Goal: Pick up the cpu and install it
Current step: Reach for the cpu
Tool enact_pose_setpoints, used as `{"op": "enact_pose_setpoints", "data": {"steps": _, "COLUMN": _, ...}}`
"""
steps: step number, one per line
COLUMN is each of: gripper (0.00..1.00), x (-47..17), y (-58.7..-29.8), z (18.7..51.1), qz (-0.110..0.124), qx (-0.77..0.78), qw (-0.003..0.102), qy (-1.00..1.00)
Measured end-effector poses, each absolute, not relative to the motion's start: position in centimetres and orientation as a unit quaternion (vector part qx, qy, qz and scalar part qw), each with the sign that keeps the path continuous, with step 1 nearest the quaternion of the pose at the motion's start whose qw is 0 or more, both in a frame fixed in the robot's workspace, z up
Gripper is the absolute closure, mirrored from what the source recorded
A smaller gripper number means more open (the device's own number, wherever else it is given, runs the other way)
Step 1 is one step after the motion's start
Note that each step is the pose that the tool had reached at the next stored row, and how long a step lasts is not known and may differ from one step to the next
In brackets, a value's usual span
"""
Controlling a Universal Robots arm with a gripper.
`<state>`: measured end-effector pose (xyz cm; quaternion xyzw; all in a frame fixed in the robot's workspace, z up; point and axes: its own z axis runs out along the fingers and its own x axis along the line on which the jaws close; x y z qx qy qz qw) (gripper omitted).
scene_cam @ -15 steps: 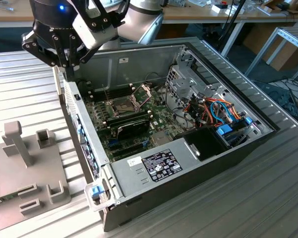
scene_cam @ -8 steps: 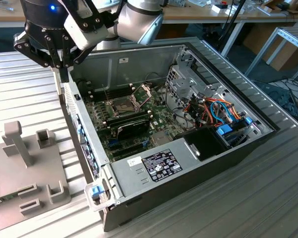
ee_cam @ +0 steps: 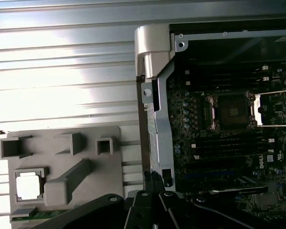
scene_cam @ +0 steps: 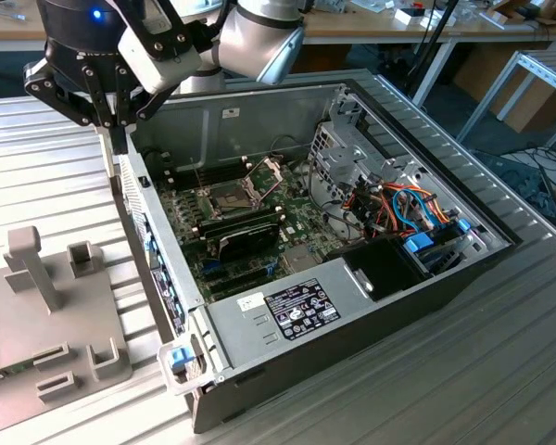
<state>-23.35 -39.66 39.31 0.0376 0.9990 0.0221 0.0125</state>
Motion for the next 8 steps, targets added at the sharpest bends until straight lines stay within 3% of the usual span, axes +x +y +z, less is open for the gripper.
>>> {"op": "enact_pose_setpoints", "data": {"steps": 8, "gripper": 0.89, "x": -23.65, "y": -39.66, "z": 39.31, "qz": 0.022, "qx": 0.037, "qw": 0.013, "qy": 0.999}}
